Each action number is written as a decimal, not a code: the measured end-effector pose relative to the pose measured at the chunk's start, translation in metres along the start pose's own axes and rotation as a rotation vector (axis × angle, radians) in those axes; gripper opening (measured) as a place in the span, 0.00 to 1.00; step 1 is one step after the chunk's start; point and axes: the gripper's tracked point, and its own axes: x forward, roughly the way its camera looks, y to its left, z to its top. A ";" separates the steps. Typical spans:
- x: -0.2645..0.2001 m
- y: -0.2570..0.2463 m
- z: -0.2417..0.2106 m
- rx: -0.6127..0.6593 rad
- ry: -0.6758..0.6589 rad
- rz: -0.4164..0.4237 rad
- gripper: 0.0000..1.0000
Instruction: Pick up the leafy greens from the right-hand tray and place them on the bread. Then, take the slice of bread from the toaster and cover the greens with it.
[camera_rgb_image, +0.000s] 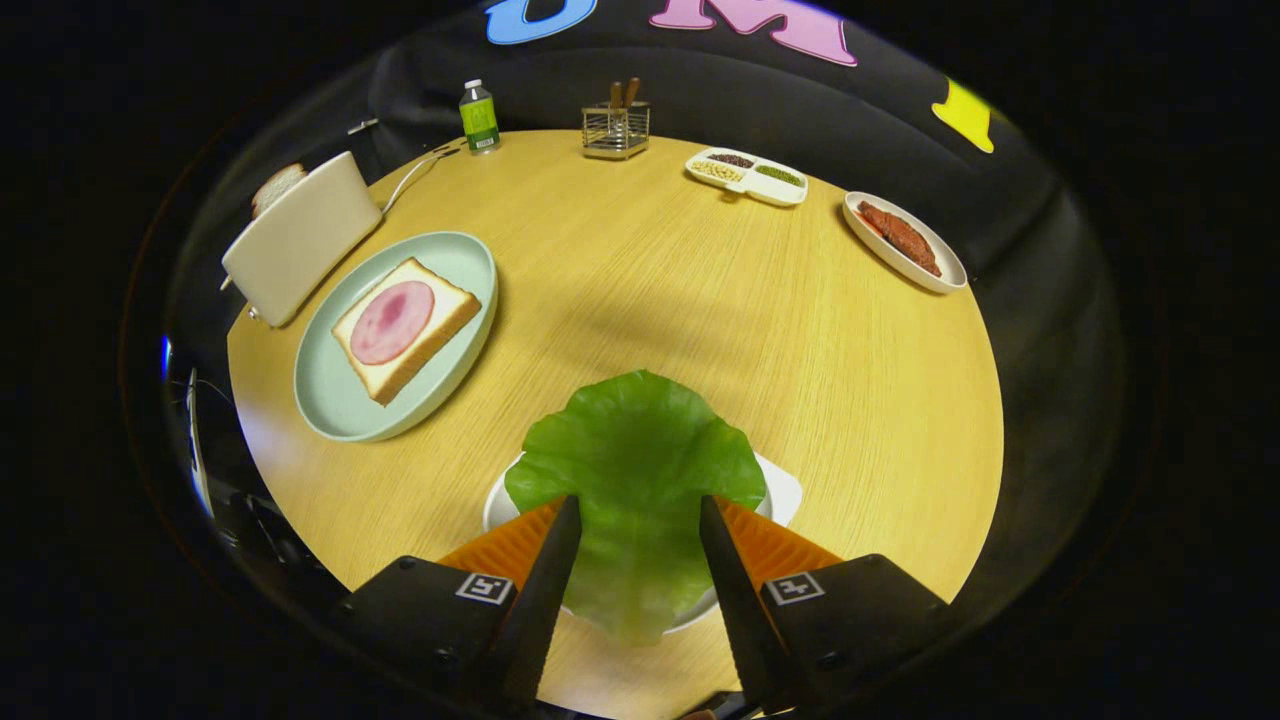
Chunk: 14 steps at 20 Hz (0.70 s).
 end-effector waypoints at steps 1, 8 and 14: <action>0.003 0.004 -0.003 0.006 0.015 0.021 0.76; 0.003 0.010 0.001 0.031 -0.007 0.027 0.17; -0.031 0.004 0.022 0.051 -0.101 -0.018 0.07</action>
